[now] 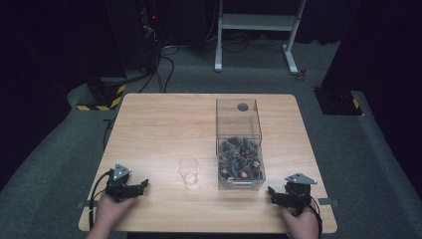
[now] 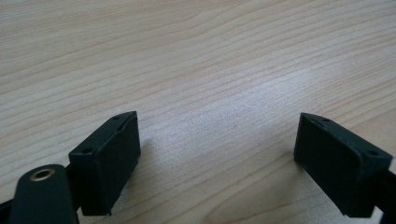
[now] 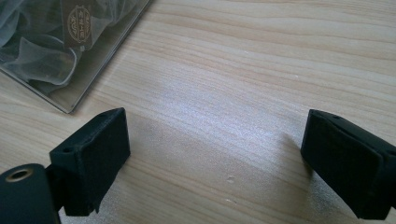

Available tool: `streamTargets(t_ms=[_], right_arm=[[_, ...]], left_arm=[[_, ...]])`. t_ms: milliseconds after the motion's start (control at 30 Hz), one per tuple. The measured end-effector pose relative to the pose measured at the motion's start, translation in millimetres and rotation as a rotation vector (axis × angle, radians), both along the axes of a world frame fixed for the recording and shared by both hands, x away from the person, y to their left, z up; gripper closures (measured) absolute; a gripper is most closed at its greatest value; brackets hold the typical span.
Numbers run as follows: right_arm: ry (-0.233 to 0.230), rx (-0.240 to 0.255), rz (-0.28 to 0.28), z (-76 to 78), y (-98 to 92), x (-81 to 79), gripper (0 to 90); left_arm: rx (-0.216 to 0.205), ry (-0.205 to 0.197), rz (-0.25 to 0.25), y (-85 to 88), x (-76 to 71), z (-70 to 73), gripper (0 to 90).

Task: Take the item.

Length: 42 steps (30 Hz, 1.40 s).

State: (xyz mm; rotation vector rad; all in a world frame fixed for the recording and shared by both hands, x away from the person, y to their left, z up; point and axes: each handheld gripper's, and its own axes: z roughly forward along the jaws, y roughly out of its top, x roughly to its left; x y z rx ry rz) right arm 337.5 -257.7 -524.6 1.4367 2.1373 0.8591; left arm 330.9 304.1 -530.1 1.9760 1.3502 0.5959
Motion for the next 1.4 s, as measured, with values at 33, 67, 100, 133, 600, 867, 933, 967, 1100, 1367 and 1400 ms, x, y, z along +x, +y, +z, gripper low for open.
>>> streamTargets(t_ms=[33, 67, 100, 133, 600, 867, 933, 967, 1100, 1367, 1400], right_arm=[[0.000, 0.000, 0.000, 0.0, 0.0, 0.0, 7.9], [0.000, 0.000, 0.000, 0.0, 0.0, 0.0, 7.9], [0.000, 0.000, 0.000, 0.0, 0.0, 0.0, 7.9], [0.000, 0.000, 0.000, 0.0, 0.0, 0.0, 7.9], [-0.002, -0.003, 0.001, -0.1, -0.1, 0.1, 7.9], [-0.003, -0.003, 0.002, -0.1, 0.0, 0.1, 8.1], [-0.003, -0.003, 0.002, -0.1, 0.0, 0.1, 8.1], [-0.004, -0.003, 0.004, -0.1, -0.1, 0.2, 8.1], [-0.004, -0.003, 0.005, -0.1, 0.0, 0.2, 8.1], [-0.004, -0.003, 0.004, -0.1, 0.1, 0.2, 8.2], [-0.004, -0.002, 0.005, -0.1, 0.2, 0.2, 8.2]], left_arm=[[0.000, 0.000, 0.000, 0.0, 0.0, 0.0, 14.9], [0.000, 0.000, 0.000, 0.0, 0.0, 0.0, 14.9], [0.000, 0.000, 0.000, 0.0, 0.0, 0.0, 14.8], [0.000, 0.000, 0.000, 0.0, 0.0, 0.0, 14.8], [-0.001, 0.004, 0.003, -0.9, 0.0, 0.0, 14.4], [0.002, 0.008, 0.000, -0.6, 0.0, 0.7, 14.8], [0.000, 0.010, -0.002, -0.1, 0.0, 1.0, 14.8], [0.000, 0.010, -0.002, -0.1, 0.0, 1.0, 14.8], [-0.023, 0.014, -0.007, 1.3, 0.3, 1.8, 15.2], [-0.036, 0.001, -0.032, 0.6, -2.1, 7.6, 16.0], [-0.041, -0.003, -0.036, -0.4, -3.2, 9.3, 16.6]])
